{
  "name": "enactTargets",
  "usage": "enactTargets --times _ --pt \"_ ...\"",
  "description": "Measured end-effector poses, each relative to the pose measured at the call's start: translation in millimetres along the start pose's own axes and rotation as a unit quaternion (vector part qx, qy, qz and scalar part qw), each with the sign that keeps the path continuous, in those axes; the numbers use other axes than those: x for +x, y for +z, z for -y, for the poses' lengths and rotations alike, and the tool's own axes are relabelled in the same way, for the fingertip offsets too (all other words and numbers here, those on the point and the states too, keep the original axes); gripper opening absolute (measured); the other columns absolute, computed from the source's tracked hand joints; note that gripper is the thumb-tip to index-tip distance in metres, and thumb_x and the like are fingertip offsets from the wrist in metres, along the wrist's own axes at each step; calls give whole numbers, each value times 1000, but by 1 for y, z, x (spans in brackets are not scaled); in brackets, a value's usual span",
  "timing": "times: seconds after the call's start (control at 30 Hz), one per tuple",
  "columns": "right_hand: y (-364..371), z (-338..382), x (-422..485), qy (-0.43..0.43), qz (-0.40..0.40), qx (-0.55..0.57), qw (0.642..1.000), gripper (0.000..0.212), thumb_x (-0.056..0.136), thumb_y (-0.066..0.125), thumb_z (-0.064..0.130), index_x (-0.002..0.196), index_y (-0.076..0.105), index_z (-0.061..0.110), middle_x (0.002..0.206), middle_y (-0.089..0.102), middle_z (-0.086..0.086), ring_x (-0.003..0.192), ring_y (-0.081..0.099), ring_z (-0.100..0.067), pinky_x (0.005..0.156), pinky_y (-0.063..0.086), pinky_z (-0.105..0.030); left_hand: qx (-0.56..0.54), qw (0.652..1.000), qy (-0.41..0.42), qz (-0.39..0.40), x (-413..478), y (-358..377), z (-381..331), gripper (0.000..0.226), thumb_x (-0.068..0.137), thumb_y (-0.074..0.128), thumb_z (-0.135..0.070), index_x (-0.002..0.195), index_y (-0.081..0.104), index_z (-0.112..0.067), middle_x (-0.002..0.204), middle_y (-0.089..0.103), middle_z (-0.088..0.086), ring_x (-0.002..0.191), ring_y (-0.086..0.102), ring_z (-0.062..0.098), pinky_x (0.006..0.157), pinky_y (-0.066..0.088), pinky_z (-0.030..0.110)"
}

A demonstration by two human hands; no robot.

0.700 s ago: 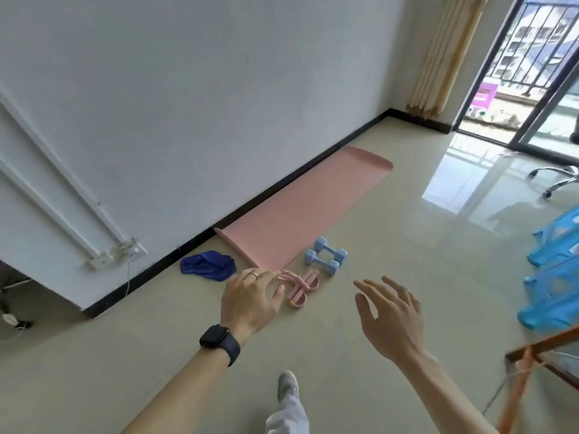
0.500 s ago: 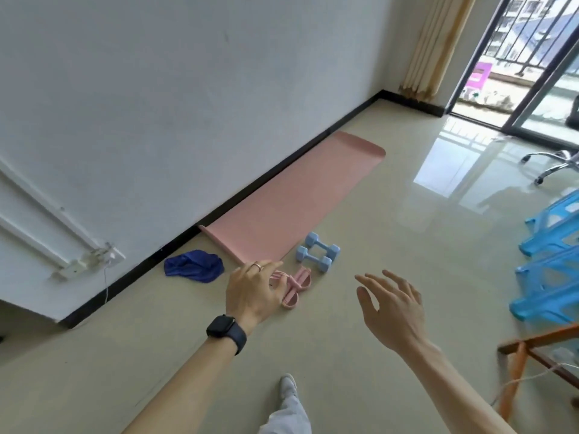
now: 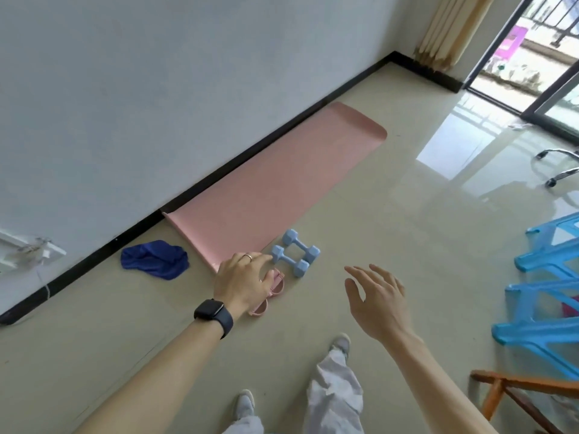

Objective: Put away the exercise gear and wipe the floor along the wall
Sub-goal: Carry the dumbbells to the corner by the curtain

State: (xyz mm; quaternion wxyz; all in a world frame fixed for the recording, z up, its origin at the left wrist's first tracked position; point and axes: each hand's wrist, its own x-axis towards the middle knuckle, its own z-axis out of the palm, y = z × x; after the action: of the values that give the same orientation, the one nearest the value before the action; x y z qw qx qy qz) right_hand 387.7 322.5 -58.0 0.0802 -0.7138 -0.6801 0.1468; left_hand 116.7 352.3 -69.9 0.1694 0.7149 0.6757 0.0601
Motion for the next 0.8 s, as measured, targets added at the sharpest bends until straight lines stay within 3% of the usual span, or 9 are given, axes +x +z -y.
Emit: enactTargets --times 0.27,0.4,0.57,0.8 --pt "8 -49 157 -92 111 -61 988 48 96 30 50 132 60 40 134 61 20 138 44 -16 113 30 -37 -37 990 -134 6 102 36 -42 35 94 52 -41 125 65 -33 128 64 -10 118 56 20 95 44 34" --pt "16 -51 218 -133 161 -84 974 40 101 39 47 136 57 40 138 58 20 140 40 -15 114 28 -35 -71 980 -184 -10 138 48 -52 26 89 54 -36 105 72 -28 110 72 -8 103 63 24 84 46 36" --pt "44 -41 291 -172 230 -114 951 44 101 36 48 143 48 40 144 52 21 143 34 -12 116 25 -32 -86 964 -252 1 188 80 -34 25 81 55 -39 92 72 -26 92 73 -9 89 66 24 72 53 37" --pt "100 -29 383 -179 307 -147 923 48 103 33 48 149 42 37 147 50 18 144 32 -11 116 25 -32 -95 944 -308 78 264 142 6 35 87 45 -46 113 67 -36 106 69 -15 102 60 16 72 46 30"
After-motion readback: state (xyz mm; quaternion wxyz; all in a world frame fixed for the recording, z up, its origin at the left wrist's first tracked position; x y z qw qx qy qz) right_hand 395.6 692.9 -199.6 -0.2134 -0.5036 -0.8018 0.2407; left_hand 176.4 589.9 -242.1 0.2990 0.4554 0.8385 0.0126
